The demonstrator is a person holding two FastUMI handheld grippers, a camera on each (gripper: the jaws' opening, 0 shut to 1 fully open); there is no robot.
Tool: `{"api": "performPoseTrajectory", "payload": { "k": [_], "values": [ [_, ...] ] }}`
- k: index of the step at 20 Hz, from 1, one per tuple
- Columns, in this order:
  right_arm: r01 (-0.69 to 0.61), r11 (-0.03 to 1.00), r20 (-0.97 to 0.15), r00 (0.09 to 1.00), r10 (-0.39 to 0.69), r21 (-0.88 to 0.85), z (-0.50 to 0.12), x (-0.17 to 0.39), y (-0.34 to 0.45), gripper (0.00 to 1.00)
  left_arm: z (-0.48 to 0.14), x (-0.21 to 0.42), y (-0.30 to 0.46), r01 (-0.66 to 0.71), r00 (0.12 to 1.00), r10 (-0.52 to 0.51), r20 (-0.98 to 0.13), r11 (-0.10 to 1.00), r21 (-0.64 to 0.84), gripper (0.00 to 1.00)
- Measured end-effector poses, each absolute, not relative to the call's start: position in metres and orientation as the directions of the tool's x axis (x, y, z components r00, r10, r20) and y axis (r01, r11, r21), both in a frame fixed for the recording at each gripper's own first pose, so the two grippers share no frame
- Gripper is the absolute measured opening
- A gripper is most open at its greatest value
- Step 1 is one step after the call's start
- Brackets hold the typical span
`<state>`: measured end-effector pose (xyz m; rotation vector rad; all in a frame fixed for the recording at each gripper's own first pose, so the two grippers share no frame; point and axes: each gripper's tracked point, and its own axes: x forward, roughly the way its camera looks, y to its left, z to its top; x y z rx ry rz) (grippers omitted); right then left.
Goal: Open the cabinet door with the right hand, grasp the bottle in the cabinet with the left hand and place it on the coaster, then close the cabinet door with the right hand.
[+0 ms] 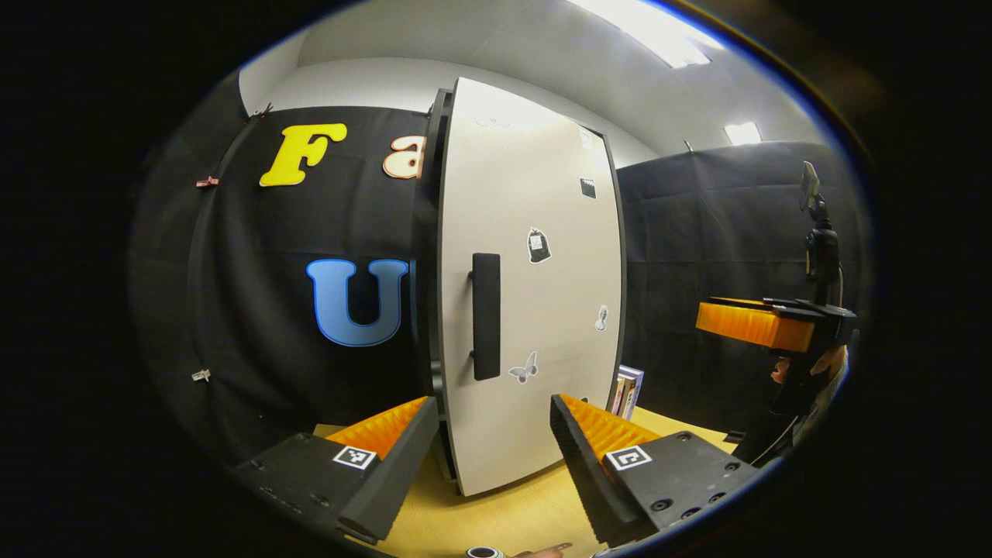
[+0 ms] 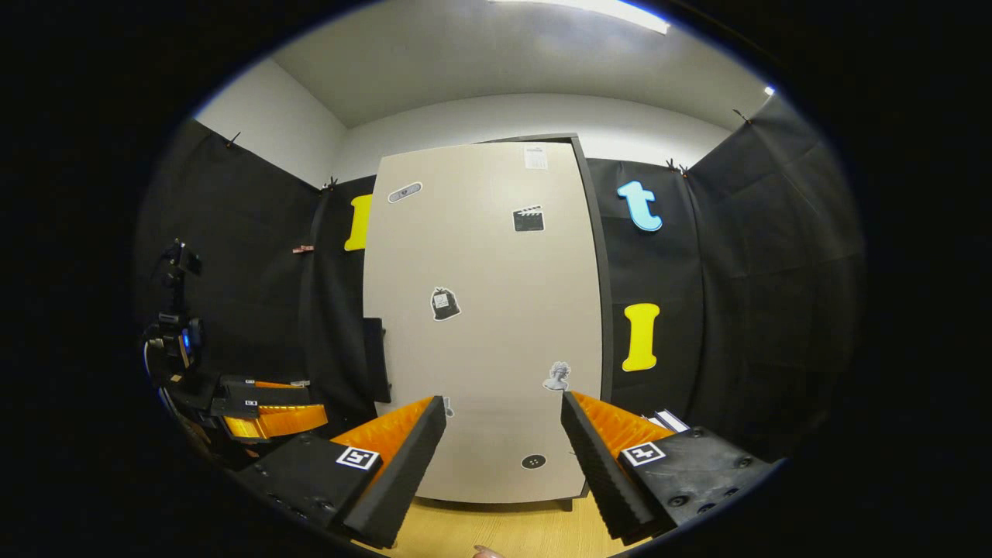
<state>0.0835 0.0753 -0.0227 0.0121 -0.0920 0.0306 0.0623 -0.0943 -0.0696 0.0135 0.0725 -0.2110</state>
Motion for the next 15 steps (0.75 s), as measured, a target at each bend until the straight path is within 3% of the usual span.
{"api": "performPoseTrajectory", "payload": {
  "k": [15],
  "values": [
    [-0.032,0.999,0.107,0.994,0.03,0.016,-0.0185,0.0852,0.0762,0.97,-0.0772,0.063,-0.0905,0.203,0.976,-0.202,-0.085,0.979,-0.003,0.92]
  ]
}}
